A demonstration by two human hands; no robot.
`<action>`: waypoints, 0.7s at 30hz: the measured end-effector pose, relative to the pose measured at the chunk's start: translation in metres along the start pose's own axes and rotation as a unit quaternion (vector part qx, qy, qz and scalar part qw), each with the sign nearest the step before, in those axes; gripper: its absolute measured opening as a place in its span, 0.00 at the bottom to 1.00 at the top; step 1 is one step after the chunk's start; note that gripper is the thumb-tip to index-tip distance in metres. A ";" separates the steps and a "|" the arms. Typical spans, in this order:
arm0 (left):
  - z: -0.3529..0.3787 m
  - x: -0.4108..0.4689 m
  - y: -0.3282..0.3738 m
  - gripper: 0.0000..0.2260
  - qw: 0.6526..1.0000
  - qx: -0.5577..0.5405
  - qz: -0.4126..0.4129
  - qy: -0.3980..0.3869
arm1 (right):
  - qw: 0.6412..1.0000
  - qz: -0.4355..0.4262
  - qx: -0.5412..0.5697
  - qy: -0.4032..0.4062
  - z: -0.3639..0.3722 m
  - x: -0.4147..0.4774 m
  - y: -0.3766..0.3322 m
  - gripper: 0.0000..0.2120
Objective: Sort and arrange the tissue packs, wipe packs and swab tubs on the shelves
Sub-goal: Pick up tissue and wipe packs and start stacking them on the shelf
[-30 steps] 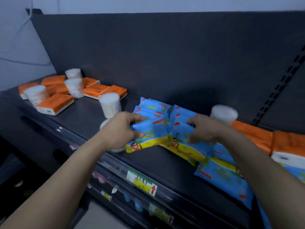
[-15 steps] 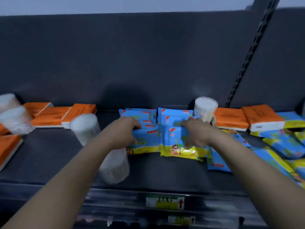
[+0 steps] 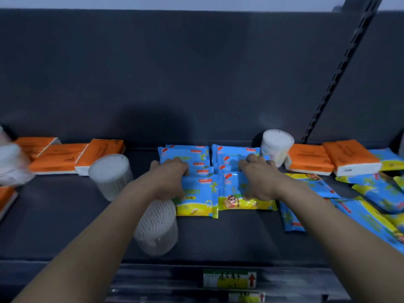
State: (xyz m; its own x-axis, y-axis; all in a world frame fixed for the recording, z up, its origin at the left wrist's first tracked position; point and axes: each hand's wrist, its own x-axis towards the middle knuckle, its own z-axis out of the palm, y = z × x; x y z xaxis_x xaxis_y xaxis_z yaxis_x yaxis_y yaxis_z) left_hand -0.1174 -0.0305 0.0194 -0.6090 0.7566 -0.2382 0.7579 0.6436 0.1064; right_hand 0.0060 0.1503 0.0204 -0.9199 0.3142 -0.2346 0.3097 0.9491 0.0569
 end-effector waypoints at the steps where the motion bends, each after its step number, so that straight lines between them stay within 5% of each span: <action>1: -0.001 0.001 -0.001 0.17 1.000 0.001 -0.004 0.006 | 1.000 -0.005 0.003 0.022 -0.001 0.005 0.001 0.28; 10: -0.001 0.024 -0.014 0.15 0.989 -0.018 -0.064 0.135 | 0.993 -0.043 0.017 0.109 -0.005 0.030 0.008 0.25; 21: -0.006 0.022 -0.017 0.31 0.990 -0.086 -0.085 0.074 | 0.992 -0.075 -0.024 0.102 -0.008 0.038 0.006 0.29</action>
State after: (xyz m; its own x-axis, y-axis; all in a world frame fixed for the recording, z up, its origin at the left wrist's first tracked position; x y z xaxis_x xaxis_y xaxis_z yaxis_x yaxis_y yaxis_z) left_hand -0.1448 -0.0239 0.0184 -0.7614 0.6362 -0.1248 0.5981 0.7636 0.2434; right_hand -0.0289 0.1676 0.0195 -0.9858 0.1626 -0.0432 0.1586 0.9838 0.0839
